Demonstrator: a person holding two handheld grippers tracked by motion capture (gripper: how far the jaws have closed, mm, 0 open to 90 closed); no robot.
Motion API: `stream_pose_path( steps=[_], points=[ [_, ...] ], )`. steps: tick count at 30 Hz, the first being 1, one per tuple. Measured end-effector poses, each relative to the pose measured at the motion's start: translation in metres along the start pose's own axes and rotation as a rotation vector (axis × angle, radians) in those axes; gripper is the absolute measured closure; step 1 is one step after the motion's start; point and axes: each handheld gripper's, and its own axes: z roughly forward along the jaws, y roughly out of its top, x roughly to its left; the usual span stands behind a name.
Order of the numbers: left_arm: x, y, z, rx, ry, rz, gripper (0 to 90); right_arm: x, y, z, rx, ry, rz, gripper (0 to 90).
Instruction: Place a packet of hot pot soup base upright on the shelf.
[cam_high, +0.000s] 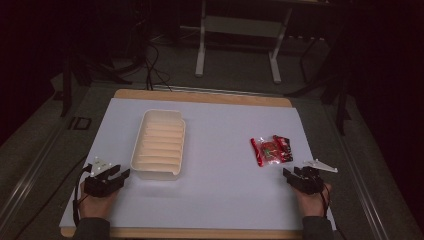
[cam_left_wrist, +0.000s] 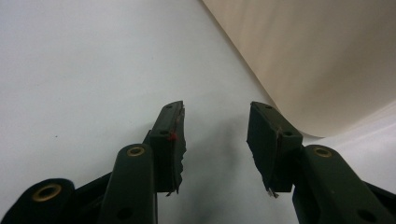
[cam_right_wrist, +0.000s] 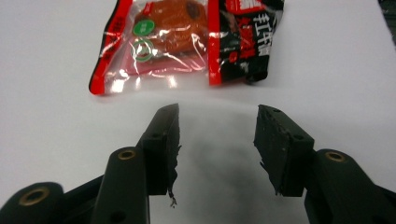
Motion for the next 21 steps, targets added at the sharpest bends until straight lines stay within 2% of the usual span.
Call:
stream_pose_path(
  steps=[11,16,21],
  points=[
    [0.0,-0.001,-0.001,-0.007,0.002,-0.004,56.1,-0.009,0.015,0.0,-0.011,0.0,0.015,48.1],
    [0.0,-0.001,-0.001,-0.009,0.0,-0.003,56.1,-0.012,0.02,0.005,-0.006,-0.011,0.01,48.0],
    [0.0,-0.001,0.0,-0.007,0.004,0.003,56.1,-0.013,0.024,0.012,-0.007,-0.009,0.028,46.9]
  ],
)
